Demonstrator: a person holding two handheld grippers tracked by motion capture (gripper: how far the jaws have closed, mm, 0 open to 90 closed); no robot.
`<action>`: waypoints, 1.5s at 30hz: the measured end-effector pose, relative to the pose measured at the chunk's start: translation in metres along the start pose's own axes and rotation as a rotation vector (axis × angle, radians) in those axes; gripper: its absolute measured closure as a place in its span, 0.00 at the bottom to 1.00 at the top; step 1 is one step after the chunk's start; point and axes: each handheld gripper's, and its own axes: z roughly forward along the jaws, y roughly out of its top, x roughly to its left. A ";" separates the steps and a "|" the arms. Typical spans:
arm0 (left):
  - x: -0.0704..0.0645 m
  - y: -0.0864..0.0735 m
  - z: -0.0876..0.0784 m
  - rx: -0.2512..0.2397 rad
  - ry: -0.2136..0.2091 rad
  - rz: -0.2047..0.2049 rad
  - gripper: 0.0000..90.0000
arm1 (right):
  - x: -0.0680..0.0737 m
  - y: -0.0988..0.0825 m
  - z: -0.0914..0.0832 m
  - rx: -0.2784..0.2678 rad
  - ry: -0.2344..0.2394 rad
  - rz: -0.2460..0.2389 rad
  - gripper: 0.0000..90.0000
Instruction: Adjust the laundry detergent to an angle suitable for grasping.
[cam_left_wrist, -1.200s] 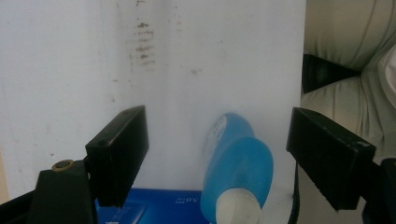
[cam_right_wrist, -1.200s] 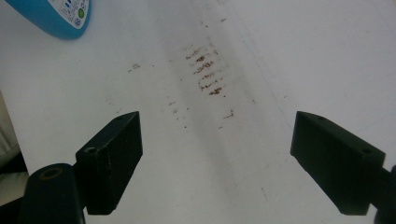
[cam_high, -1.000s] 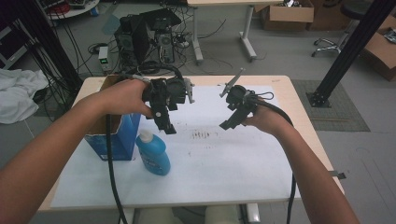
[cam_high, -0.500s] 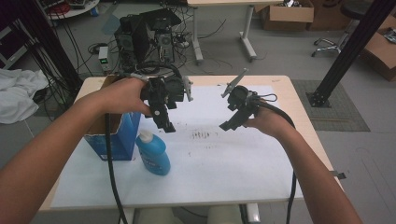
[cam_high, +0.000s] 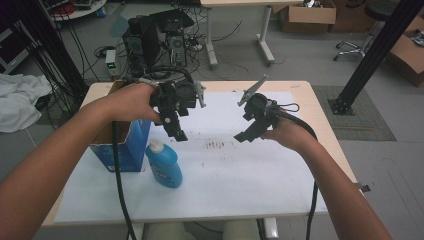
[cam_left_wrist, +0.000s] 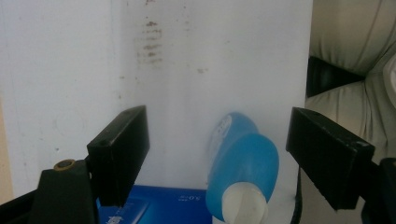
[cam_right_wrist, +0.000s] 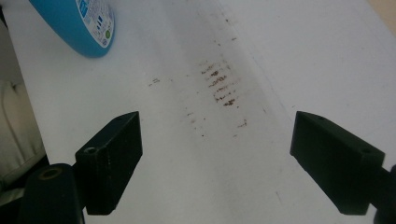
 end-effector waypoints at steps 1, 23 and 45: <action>0.000 0.000 -0.001 0.001 -0.001 0.000 0.25 | 0.001 0.000 0.000 0.000 -0.001 0.001 0.18; 0.011 -0.011 0.001 -0.013 0.017 -0.020 0.25 | 0.064 -0.017 -0.004 -0.153 0.048 0.009 0.18; 0.033 -0.028 -0.001 -0.019 0.023 -0.075 0.25 | 0.108 -0.016 0.024 -0.236 0.079 0.015 0.18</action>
